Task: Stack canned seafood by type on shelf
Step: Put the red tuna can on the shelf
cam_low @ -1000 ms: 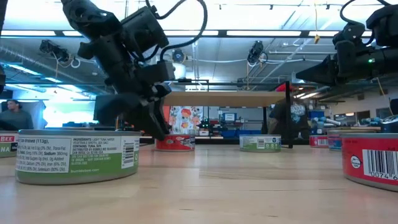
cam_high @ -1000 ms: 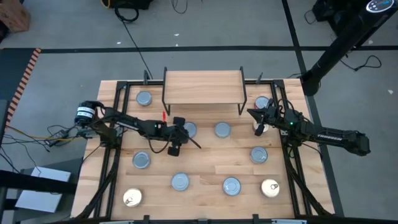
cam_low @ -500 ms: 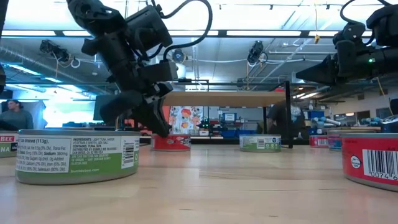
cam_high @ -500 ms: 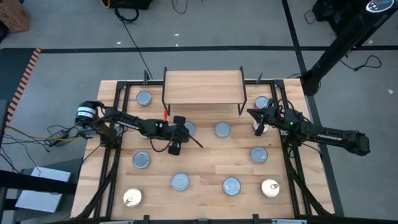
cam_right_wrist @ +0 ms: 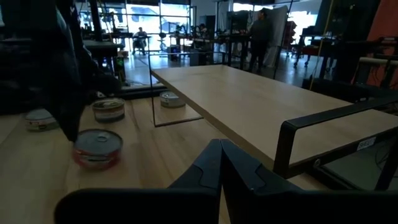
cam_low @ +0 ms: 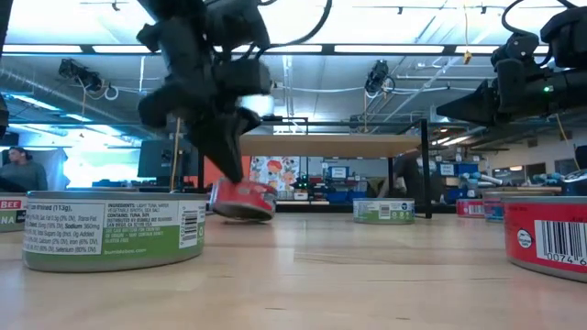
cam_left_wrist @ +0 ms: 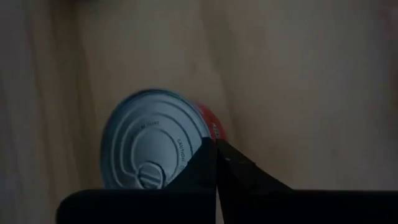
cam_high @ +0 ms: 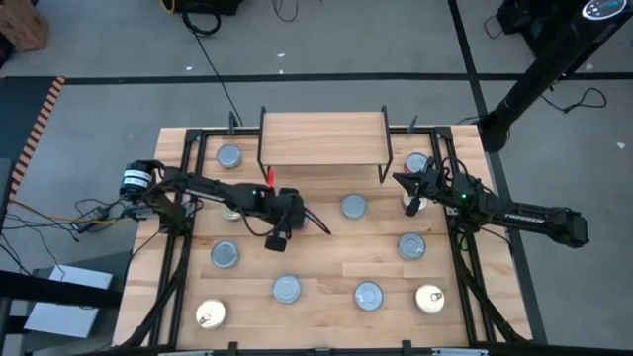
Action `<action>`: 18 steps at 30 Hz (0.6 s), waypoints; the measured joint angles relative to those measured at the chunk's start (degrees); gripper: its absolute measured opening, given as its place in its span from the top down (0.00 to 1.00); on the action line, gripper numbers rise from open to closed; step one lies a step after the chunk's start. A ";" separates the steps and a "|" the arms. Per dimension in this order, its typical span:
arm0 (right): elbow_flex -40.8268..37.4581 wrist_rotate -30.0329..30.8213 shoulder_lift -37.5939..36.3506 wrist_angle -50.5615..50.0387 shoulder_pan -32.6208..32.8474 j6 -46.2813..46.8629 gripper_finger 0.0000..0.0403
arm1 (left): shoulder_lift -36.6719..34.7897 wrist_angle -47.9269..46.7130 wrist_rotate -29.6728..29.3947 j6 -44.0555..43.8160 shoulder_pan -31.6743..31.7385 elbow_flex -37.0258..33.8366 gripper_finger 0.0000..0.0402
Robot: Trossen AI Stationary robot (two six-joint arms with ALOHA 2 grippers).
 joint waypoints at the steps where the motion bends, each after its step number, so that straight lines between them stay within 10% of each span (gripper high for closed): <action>1: 0.00 0.00 0.00 0.00 -0.02 0.00 0.95 | 0.00 -0.46 1.67 -0.15 0.00 0.81 1.00; 10: 0.01 0.00 0.00 0.02 -0.01 0.00 0.95 | -0.02 -0.10 23.50 -10.65 1.57 3.91 1.00; 18: -0.01 -0.02 0.00 0.02 -0.02 -0.02 0.95 | -0.07 0.78 26.40 -13.35 3.32 3.83 1.00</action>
